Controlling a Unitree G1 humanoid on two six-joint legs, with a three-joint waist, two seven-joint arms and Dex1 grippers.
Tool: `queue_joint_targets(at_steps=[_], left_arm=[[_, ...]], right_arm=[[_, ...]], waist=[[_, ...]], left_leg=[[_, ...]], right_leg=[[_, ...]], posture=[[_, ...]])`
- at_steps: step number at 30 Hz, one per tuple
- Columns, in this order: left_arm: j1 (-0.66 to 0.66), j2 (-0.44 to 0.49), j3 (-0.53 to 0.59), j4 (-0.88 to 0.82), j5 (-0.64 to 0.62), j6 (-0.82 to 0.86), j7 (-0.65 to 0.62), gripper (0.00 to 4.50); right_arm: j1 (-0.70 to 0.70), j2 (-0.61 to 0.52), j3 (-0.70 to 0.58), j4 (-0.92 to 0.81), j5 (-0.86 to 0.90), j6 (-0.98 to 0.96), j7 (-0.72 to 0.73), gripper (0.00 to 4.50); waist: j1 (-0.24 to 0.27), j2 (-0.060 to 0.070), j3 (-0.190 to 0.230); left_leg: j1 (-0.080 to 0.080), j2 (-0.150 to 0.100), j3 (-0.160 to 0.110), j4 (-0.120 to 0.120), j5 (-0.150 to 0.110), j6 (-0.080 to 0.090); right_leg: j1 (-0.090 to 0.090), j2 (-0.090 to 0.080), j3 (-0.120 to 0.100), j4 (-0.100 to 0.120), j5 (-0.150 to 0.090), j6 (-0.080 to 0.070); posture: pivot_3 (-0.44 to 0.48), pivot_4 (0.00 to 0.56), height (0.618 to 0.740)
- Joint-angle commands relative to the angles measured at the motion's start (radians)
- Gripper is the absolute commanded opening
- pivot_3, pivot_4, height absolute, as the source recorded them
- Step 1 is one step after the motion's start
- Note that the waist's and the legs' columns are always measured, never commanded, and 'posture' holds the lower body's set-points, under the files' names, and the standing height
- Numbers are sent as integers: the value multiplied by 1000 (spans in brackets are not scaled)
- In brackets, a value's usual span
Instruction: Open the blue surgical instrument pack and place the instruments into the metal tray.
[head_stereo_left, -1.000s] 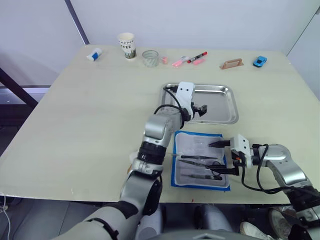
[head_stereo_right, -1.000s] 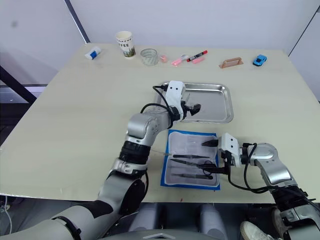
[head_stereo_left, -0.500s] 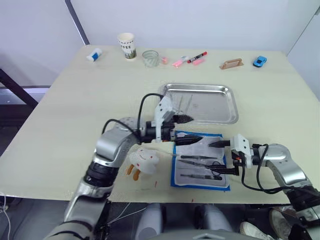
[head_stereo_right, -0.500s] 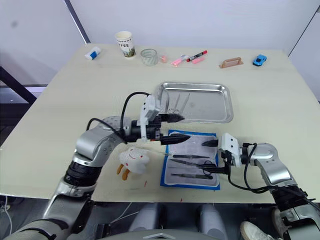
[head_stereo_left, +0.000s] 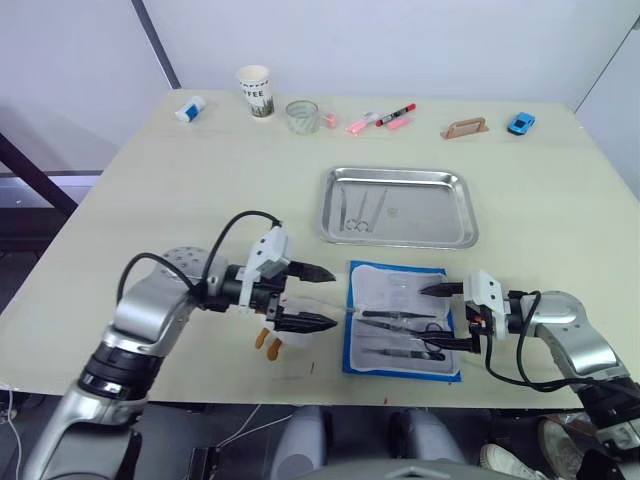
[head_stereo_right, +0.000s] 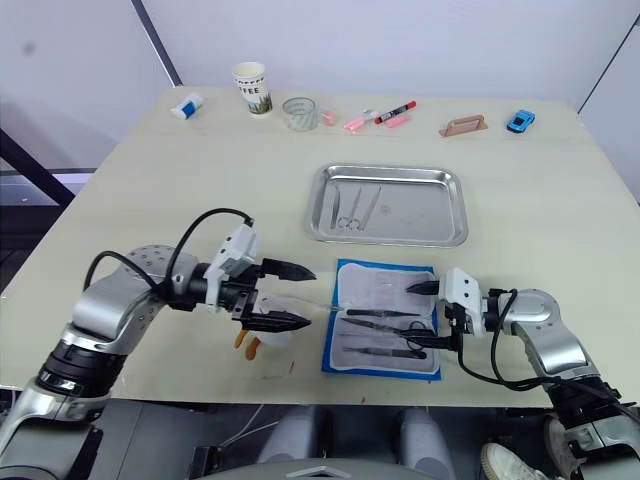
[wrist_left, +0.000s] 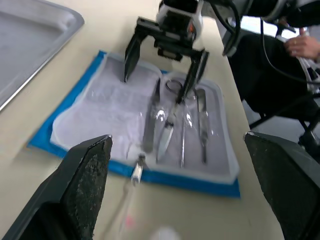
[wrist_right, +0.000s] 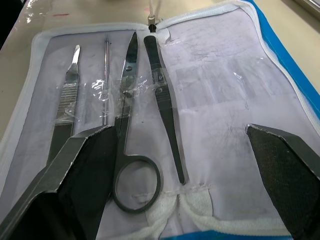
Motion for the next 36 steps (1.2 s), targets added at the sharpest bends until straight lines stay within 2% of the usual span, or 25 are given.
queue_joint_targets(at_steps=[1,12,15,26,29,30,36], left_arm=[[-1,14,15,-23,7,-45,-19,4459],[-58,-71,-112,-11,149,-122,66,4459],[-78,-116,-165,3,199,-140,92,3789],[-142,-256,-280,109,341,-183,181,3789],[-143,-267,-288,116,358,-196,181,3025],[-142,-269,-290,117,362,-200,180,2507],[-151,-282,-309,136,387,-212,172,2507]], right_arm=[[28,-23,17,26,-44,25,-1,4500],[30,-30,14,14,-41,36,-1,4500],[30,-25,17,11,-40,38,-2,4500],[29,-13,25,8,-44,39,-14,4500],[31,-12,26,5,-43,41,-17,4500],[33,-13,26,4,-43,40,-19,4500],[42,-13,24,0,-42,41,-25,4500]], waist=[[2,0,0],[1,0,0],[1,0,0],[0,0,0],[-1,0,0],[-2,0,0],[-1,0,0]], left_leg=[[0,0,0,0,0,0],[0,0,0,0,0,0],[0,0,0,0,0,0],[0,0,0,0,0,0],[0,0,0,0,0,0],[0,0,0,0,0,0],[0,0,0,0,0,0]], right_leg=[[0,0,0,0,0,0],[0,0,0,0,0,0],[0,0,0,0,0,0],[0,0,0,0,0,0],[0,1,0,0,0,0],[0,1,0,0,0,0],[0,1,0,0,0,0]], posture=[[0,150,740],[0,150,740],[0,150,740],[0,150,740],[0,150,740],[0,150,740],[0,150,740]])
